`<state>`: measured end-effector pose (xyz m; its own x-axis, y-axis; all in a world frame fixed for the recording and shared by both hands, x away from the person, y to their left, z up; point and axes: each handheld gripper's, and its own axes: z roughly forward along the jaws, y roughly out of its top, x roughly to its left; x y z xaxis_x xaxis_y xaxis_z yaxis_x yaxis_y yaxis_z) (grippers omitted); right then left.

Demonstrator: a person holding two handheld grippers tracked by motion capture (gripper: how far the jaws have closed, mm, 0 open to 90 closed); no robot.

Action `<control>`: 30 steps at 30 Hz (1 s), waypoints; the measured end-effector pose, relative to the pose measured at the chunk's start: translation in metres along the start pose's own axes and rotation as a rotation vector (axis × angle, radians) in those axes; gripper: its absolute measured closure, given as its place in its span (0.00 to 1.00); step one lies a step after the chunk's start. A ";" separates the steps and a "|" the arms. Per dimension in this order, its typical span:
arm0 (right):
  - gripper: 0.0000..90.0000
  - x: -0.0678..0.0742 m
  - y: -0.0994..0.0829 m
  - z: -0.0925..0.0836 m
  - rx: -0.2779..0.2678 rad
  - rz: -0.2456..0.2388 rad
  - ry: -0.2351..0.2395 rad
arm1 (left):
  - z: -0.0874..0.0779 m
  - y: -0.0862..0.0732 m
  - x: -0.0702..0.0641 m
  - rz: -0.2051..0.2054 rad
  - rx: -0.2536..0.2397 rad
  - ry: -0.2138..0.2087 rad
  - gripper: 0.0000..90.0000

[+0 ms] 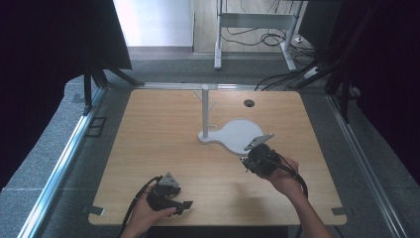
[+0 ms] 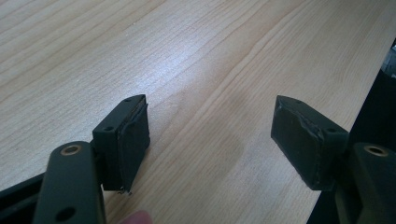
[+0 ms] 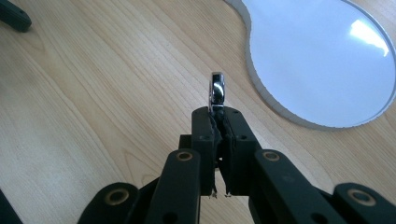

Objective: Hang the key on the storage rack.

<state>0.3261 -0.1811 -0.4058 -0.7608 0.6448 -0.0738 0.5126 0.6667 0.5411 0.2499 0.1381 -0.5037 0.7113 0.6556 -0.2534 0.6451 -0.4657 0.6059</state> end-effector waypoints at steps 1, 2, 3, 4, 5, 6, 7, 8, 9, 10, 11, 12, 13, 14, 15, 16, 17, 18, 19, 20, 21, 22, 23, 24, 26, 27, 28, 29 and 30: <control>0.94 0.000 0.000 0.000 0.000 -0.001 -0.001 | 0.000 0.000 0.000 0.000 0.000 0.001 0.32; 0.94 0.000 0.001 0.000 -0.001 -0.001 -0.001 | 0.000 0.000 0.000 0.000 0.001 0.002 0.32; 0.94 0.000 0.001 0.000 -0.003 0.000 -0.004 | 0.000 0.000 0.000 0.001 0.002 0.002 0.32; 0.94 0.000 0.003 -0.001 -0.014 0.002 -0.008 | 0.000 0.000 0.000 0.001 0.003 0.002 0.32; 0.94 0.000 0.003 -0.001 -0.014 0.002 -0.008 | 0.000 0.000 0.000 0.001 0.004 0.000 0.32; 0.94 0.001 0.004 -0.002 -0.019 -0.002 -0.005 | 0.000 0.000 -0.001 0.002 0.004 0.001 0.32; 0.94 0.001 0.005 -0.002 -0.020 -0.007 -0.010 | 0.000 0.000 0.000 0.001 0.004 0.001 0.32; 0.94 0.002 0.006 -0.003 -0.017 -0.008 -0.011 | 0.000 0.000 0.000 0.001 0.003 0.001 0.32; 0.94 0.002 0.006 -0.003 -0.017 -0.008 -0.011 | 0.000 0.000 0.000 0.001 0.003 0.001 0.31; 0.94 0.002 0.007 -0.002 -0.017 -0.013 -0.008 | 0.001 0.000 0.000 0.001 0.003 0.001 0.32; 0.94 0.002 0.007 -0.002 -0.017 -0.013 -0.008 | 0.001 0.000 0.000 0.001 0.003 0.001 0.32; 0.94 0.003 0.007 -0.002 -0.017 -0.014 -0.009 | 0.001 0.000 0.000 0.001 0.003 0.001 0.32; 0.94 0.003 0.008 -0.002 -0.016 -0.018 -0.006 | 0.001 0.000 0.000 0.001 0.003 0.001 0.32; 0.94 0.003 0.008 -0.001 -0.016 -0.018 -0.009 | 0.001 0.000 0.000 0.001 0.003 0.001 0.32; 0.94 0.003 0.009 -0.001 -0.015 -0.018 -0.005 | 0.001 0.000 0.000 0.001 0.003 0.001 0.32; 0.94 0.003 0.009 0.000 -0.015 -0.017 -0.006 | 0.000 0.000 0.000 0.001 0.003 0.000 0.32; 0.94 0.003 0.010 0.000 -0.017 -0.017 -0.005 | 0.000 0.000 0.000 0.001 0.002 0.000 0.31; 0.94 0.003 0.010 0.000 -0.019 -0.016 -0.009 | 0.000 0.000 0.000 0.001 0.002 0.001 0.32; 0.94 0.003 0.011 0.000 -0.020 -0.016 -0.009 | 0.000 0.000 0.000 0.001 0.002 0.001 0.32; 0.94 0.003 0.011 0.000 -0.021 -0.015 -0.008 | 0.000 0.000 0.000 0.001 0.002 0.001 0.32; 0.94 0.003 0.011 0.001 -0.022 -0.014 -0.010 | 0.000 0.000 0.000 0.001 0.002 0.002 0.31; 0.94 0.003 0.011 0.001 -0.023 -0.016 -0.009 | 0.001 0.000 0.000 0.001 0.002 0.002 0.32; 0.94 0.003 0.011 0.001 -0.022 -0.017 -0.006 | 0.001 0.000 0.000 0.002 0.003 0.002 0.31; 0.94 0.004 0.011 0.001 -0.022 -0.017 -0.007 | 0.000 0.000 0.000 0.002 0.004 0.001 0.31; 0.94 0.004 0.010 0.001 -0.025 -0.017 -0.005 | 0.000 0.000 0.000 0.002 0.004 0.001 0.32; 0.94 0.004 0.010 0.001 -0.025 -0.017 -0.005 | 0.000 0.000 0.000 0.002 0.004 0.001 0.32; 0.94 0.004 0.010 0.001 -0.024 -0.020 -0.007 | 0.000 0.000 0.000 0.001 0.004 0.001 0.32; 0.94 0.004 0.010 0.001 -0.024 -0.020 -0.007 | 0.000 0.000 0.000 0.002 0.004 0.001 0.32; 0.94 0.003 0.010 0.001 -0.021 -0.018 -0.006 | 0.000 0.000 0.000 0.002 0.004 0.001 0.32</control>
<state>0.3290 -0.1721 -0.4017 -0.7673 0.6350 -0.0892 0.4899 0.6703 0.5574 0.2499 0.1375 -0.5039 0.7125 0.6551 -0.2516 0.6446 -0.4694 0.6035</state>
